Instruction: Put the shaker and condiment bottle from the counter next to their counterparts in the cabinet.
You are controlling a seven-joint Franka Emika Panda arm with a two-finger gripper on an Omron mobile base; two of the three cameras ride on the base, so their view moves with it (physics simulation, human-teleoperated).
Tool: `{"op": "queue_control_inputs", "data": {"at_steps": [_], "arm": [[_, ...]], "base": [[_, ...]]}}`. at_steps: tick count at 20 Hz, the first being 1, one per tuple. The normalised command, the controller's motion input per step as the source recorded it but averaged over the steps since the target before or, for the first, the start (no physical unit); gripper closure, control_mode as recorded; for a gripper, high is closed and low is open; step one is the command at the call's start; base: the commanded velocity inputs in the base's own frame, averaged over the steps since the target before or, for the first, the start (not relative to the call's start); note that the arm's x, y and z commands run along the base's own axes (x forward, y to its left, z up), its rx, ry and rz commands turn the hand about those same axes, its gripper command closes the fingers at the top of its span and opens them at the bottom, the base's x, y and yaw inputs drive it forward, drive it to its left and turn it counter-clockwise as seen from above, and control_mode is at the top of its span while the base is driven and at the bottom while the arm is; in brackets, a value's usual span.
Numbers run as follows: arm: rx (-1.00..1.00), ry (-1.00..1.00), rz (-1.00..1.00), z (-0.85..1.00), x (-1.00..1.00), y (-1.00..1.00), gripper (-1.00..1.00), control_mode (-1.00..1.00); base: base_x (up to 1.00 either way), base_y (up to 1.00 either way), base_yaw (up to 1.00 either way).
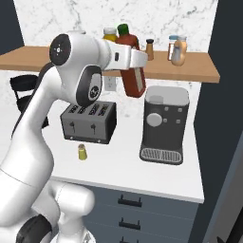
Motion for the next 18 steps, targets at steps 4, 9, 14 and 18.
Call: {"op": "queue_control_inputs", "data": {"at_steps": [4,9,14,18], "arm": [[0.0,-0.04,-0.06,0.35,0.13,-0.18,1.0,-1.0],[0.0,0.0,0.0,0.16,0.35,-0.01,1.0,-1.0],[0.0,-0.01,0.0,0.23,0.23,-0.06,1.0,-1.0],[0.0,-0.04,0.0,0.06,0.28,0.0,1.0,-1.0]], "base": [[0.0,0.0,0.0],[0.0,0.0,0.0],[0.0,0.0,0.0],[0.0,0.0,0.0]]}}
